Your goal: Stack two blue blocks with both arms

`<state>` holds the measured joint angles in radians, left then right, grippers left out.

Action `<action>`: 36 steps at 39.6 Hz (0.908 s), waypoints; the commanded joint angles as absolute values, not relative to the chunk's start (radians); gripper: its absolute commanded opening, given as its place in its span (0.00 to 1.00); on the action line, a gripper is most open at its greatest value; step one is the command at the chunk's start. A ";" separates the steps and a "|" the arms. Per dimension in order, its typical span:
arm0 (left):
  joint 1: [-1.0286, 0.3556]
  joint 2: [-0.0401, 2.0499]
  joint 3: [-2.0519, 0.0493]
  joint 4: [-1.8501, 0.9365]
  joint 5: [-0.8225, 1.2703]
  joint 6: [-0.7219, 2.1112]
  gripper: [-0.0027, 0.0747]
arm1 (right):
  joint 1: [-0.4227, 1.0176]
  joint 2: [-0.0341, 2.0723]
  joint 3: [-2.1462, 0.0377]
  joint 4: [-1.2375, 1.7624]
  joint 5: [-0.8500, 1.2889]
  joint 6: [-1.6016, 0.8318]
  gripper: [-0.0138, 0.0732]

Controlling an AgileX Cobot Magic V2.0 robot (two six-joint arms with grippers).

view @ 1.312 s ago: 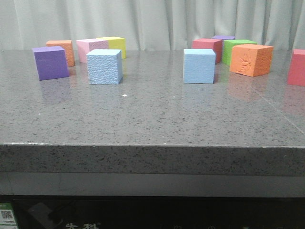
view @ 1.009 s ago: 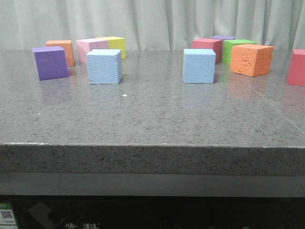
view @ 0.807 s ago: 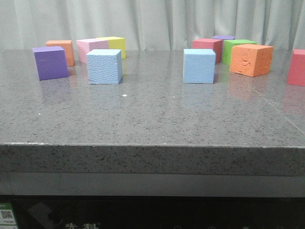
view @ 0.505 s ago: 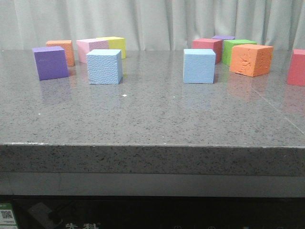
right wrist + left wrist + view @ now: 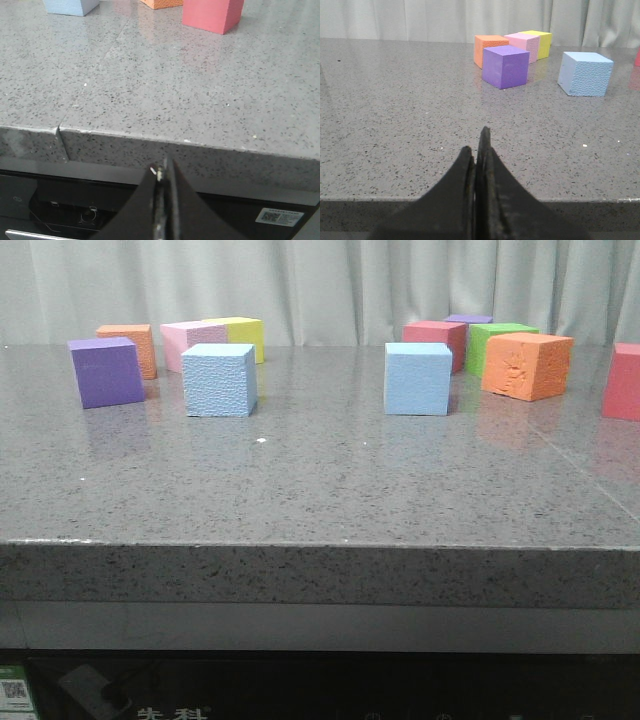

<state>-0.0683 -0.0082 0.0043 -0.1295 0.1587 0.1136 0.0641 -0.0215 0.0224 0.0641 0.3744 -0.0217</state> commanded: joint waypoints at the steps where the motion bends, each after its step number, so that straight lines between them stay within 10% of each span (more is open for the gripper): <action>1: -0.069 -0.028 0.041 -0.138 0.070 0.110 0.01 | 0.058 -0.030 0.027 0.068 0.329 -0.026 0.09; 36: -0.069 -0.028 0.041 -0.138 -0.036 0.110 0.01 | 0.058 -0.030 0.027 0.069 0.123 -0.026 0.09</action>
